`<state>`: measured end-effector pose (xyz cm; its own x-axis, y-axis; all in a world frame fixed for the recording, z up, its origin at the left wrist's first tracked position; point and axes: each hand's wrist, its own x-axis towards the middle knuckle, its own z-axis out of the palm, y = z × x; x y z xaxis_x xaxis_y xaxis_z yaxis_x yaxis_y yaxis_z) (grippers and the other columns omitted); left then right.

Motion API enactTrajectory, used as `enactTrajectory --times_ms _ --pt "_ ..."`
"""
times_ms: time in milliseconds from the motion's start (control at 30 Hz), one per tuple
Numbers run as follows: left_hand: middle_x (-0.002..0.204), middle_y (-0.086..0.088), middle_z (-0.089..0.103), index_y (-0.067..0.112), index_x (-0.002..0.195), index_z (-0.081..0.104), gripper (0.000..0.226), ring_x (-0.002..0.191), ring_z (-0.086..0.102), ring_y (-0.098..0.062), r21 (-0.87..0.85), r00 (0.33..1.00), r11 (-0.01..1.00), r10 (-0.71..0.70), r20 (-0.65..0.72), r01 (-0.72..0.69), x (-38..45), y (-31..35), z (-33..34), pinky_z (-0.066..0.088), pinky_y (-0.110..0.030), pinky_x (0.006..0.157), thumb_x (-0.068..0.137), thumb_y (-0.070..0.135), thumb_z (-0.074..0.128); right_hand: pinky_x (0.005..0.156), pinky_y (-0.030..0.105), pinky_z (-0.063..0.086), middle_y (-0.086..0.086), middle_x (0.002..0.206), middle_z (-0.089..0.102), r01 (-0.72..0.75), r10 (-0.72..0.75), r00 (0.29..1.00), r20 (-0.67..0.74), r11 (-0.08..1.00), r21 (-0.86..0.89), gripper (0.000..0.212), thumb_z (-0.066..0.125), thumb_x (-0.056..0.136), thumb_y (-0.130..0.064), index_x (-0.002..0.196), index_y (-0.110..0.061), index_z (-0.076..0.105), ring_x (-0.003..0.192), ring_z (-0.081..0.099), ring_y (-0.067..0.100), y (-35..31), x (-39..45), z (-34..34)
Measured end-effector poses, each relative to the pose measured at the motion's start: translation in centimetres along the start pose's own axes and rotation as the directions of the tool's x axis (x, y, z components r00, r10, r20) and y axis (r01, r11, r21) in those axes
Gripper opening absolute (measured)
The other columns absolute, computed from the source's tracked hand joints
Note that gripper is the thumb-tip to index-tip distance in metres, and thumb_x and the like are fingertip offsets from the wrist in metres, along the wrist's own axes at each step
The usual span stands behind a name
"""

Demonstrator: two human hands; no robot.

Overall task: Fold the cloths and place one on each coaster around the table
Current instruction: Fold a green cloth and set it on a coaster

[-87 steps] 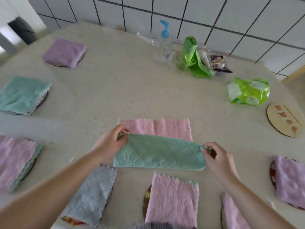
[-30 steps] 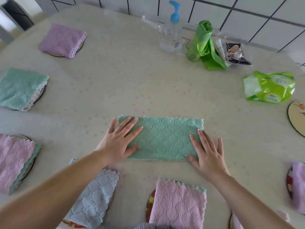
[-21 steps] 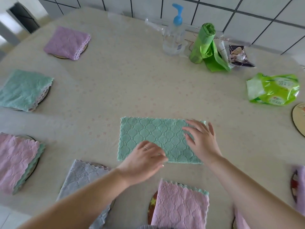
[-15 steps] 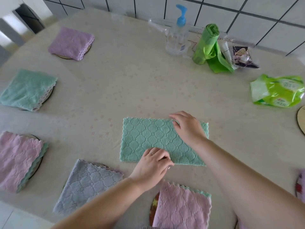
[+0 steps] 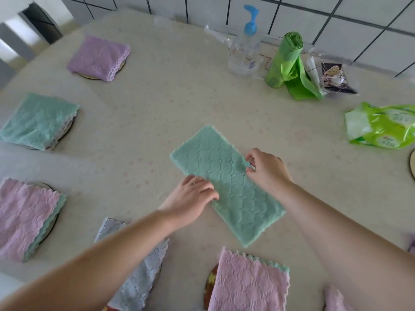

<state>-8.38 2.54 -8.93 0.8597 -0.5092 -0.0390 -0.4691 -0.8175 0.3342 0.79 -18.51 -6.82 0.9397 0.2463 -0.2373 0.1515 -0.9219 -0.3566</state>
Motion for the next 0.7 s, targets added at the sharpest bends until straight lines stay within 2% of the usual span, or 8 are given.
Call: enactTrajectory --times_ms 67,133,233,333,400,467,533,700 --pt "0.117 0.014 0.059 0.032 0.112 0.059 0.028 0.115 0.050 -0.010 0.023 0.998 0.997 -0.067 -0.004 0.067 1.0 -1.9 -1.0 0.019 -0.030 0.110 0.086 0.022 0.057 0.083 0.031 0.046 -0.004 0.091 0.064 -0.041 0.041 0.999 0.009 0.999 0.026 0.028 0.057 0.085 -0.023 0.112 -0.019 0.050 0.087 0.062 0.019 0.3 -0.7 -0.1" --pt "0.119 0.015 0.058 0.034 0.112 0.058 0.028 0.117 0.046 -0.012 0.064 0.995 0.993 -0.099 0.008 0.098 2.2 -3.3 -1.8 0.017 -0.031 0.111 0.087 0.021 0.055 0.075 0.028 0.045 -0.006 0.089 0.063 -0.060 0.057 0.998 0.037 0.996 0.073 0.030 0.059 0.086 -0.025 0.114 -0.020 0.048 0.082 0.061 0.017 0.3 -1.7 -0.1" --pt "0.113 0.011 0.062 0.031 0.108 0.061 0.028 0.113 0.051 -0.017 0.126 0.997 0.989 -0.083 -0.012 0.084 3.4 -4.6 -2.3 0.024 -0.033 0.108 0.086 0.014 0.057 0.069 0.026 0.043 -0.009 0.084 0.060 -0.074 0.064 0.994 0.084 0.989 0.124 0.034 0.061 0.087 -0.029 0.117 -0.021 0.047 0.076 0.058 0.012 0.0 -3.0 0.1" --pt "0.102 0.007 0.066 0.026 0.103 0.066 0.029 0.104 0.057 -0.021 0.167 0.998 0.985 -0.038 -0.051 0.046 3.3 -5.2 -2.4 0.036 -0.036 0.100 0.081 0.007 0.063 0.079 0.027 0.045 -0.009 0.094 0.060 -0.030 0.025 0.998 0.060 0.996 0.081 0.039 0.064 0.084 -0.033 0.119 -0.022 0.051 0.088 0.057 0.012 0.7 -4.0 0.6" --pt "0.099 0.008 0.066 0.026 0.101 0.068 0.029 0.100 0.060 -0.020 0.172 0.998 0.985 0.008 -0.066 0.004 2.5 -5.2 -2.4 0.041 -0.036 0.096 0.076 0.010 0.069 0.092 0.033 0.044 -0.008 0.104 0.060 0.090 -0.091 0.995 -0.038 0.996 -0.024 0.039 0.069 0.080 -0.030 0.117 -0.023 0.058 0.099 0.055 0.014 1.8 -4.7 0.7" --pt "0.100 0.010 0.067 0.028 0.100 0.069 0.032 0.099 0.061 -0.018 0.167 0.998 0.985 0.044 -0.054 -0.034 1.5 -5.1 -2.3 0.043 -0.035 0.094 0.072 0.013 0.074 0.092 0.039 0.046 -0.007 0.102 0.061 0.257 -0.272 0.957 -0.099 0.956 -0.138 0.036 0.077 0.073 -0.023 0.108 -0.023 0.066 0.097 0.057 0.017 3.1 -5.3 1.0" --pt "0.100 0.010 0.068 0.027 0.100 0.070 0.035 0.098 0.062 -0.017 0.143 0.997 0.988 0.059 -0.052 -0.051 0.4 -5.1 -2.1 0.045 -0.035 0.091 0.069 0.013 0.078 0.093 0.035 0.043 -0.007 0.100 0.064 0.386 -0.416 0.904 -0.101 0.895 -0.223 0.033 0.081 0.068 -0.022 0.100 -0.024 0.071 0.097 0.056 0.016 3.8 -5.6 1.7" --pt "0.102 0.011 0.068 0.026 0.097 0.072 0.029 0.097 0.063 -0.014 0.088 0.996 0.996 0.030 -0.083 -0.023 -0.3 -4.8 -1.6 0.047 -0.035 0.090 0.070 0.017 0.078 0.090 0.031 0.032 -0.007 0.097 0.068 0.442 -0.488 0.858 -0.160 0.860 -0.257 0.030 0.083 0.062 -0.021 0.091 -0.023 0.073 0.098 0.048 0.012 4.0 -4.9 2.7"
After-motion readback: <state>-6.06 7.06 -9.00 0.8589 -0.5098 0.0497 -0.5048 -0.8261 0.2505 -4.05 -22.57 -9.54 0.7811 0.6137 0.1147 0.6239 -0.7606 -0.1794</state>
